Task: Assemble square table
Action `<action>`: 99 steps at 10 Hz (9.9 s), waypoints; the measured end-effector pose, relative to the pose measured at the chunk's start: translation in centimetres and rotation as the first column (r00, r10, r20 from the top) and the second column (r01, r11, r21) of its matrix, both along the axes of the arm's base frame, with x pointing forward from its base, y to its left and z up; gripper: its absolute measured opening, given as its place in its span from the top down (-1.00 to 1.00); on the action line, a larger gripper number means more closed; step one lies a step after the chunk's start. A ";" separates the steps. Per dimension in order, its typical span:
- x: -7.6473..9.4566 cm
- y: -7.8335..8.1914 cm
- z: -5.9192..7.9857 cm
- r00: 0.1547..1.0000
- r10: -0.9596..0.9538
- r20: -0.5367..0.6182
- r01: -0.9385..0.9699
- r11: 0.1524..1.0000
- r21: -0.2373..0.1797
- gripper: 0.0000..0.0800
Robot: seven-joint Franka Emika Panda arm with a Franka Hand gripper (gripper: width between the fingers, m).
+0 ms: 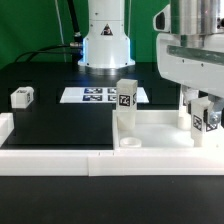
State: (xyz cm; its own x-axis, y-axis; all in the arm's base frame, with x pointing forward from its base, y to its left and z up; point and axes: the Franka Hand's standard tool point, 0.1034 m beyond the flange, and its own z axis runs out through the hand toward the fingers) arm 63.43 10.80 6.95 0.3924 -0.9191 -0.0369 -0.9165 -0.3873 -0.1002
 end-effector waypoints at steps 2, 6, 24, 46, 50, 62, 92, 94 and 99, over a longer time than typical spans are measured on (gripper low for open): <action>0.0 0.0 0.0 1.000 0.000 0.000 0.000 1.000 0.000 0.09; 0.0 -0.1 0.0 0.995 -0.099 -0.005 0.099 0.995 0.010 -0.61; -0.2 1.3 -0.2 0.633 0.774 -0.017 -0.762 0.619 -0.189 0.28; -0.4 1.8 -0.2 0.808 -0.588 -0.040 0.586 0.796 0.153 -0.52; -0.3 1.7 -0.3 0.965 -0.258 0.042 0.252 0.961 0.118 -0.62; -0.1 -0.4 -0.1 0.963 -0.270 -0.027 0.271 0.961 0.054 0.26; -4.7 -5.8 6.9 0.833 -0.548 0.083 0.534 0.834 0.140 -0.62; -5.8 -7.4 7.1 0.912 -0.385 0.137 0.374 0.922 0.100 -0.62; -5.7 -7.4 7.0 0.982 -0.061 0.179 0.059 0.998 0.017 -0.62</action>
Offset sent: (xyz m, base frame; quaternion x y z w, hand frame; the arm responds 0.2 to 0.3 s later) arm -0.0184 -0.0055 0.0092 -0.0255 0.0059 -0.3519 0.9357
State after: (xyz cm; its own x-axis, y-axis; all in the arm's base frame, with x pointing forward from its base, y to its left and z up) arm 57.68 3.42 13.90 0.3376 -0.9411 0.0182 -0.9048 -0.3298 -0.2694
